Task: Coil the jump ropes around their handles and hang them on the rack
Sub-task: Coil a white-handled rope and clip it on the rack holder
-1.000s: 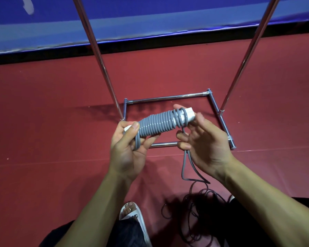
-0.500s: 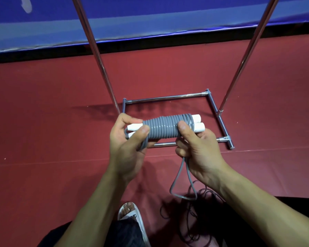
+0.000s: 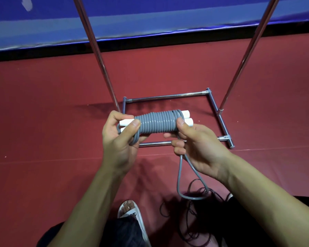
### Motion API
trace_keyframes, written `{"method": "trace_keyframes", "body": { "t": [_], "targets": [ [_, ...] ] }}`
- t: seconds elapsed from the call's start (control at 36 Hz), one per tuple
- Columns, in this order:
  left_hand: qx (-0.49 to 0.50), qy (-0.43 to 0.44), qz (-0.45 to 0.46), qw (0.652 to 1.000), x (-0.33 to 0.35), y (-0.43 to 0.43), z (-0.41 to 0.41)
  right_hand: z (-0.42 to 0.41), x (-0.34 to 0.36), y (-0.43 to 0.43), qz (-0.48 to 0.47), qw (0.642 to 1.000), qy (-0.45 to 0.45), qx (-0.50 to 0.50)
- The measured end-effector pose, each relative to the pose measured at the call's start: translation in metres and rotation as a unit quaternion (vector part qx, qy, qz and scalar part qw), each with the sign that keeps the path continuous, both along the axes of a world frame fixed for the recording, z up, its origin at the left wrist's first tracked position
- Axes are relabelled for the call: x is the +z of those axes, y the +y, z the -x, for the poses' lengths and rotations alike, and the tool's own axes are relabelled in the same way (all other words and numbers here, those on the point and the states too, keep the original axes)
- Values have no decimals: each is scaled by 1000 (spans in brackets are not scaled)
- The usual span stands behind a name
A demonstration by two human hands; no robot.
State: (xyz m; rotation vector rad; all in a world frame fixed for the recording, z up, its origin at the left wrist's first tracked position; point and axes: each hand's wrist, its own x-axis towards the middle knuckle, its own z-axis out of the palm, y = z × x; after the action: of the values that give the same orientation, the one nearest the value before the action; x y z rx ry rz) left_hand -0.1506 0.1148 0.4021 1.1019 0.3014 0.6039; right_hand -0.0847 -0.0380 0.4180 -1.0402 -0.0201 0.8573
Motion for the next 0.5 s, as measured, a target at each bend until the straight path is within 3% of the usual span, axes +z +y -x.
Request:
{"method": "trace_keyframes", "body": {
  "t": [0.19,0.33,0.39,0.5],
  "targets": [
    [11,10,-51,999,-6,4,-1,-2,-4,-6,198,975,-95,-28],
    [23,17,-107,994,-10,6,-2,-8,-13,-10,350,893,-278,-56],
    [33,22,-140,989,-10,6,-2,-10,-15,-11,375,868,-317,-71],
    [35,32,-207,977,-9,7,-2,-12,-11,-14,378,854,-347,-84]
  ]
}}
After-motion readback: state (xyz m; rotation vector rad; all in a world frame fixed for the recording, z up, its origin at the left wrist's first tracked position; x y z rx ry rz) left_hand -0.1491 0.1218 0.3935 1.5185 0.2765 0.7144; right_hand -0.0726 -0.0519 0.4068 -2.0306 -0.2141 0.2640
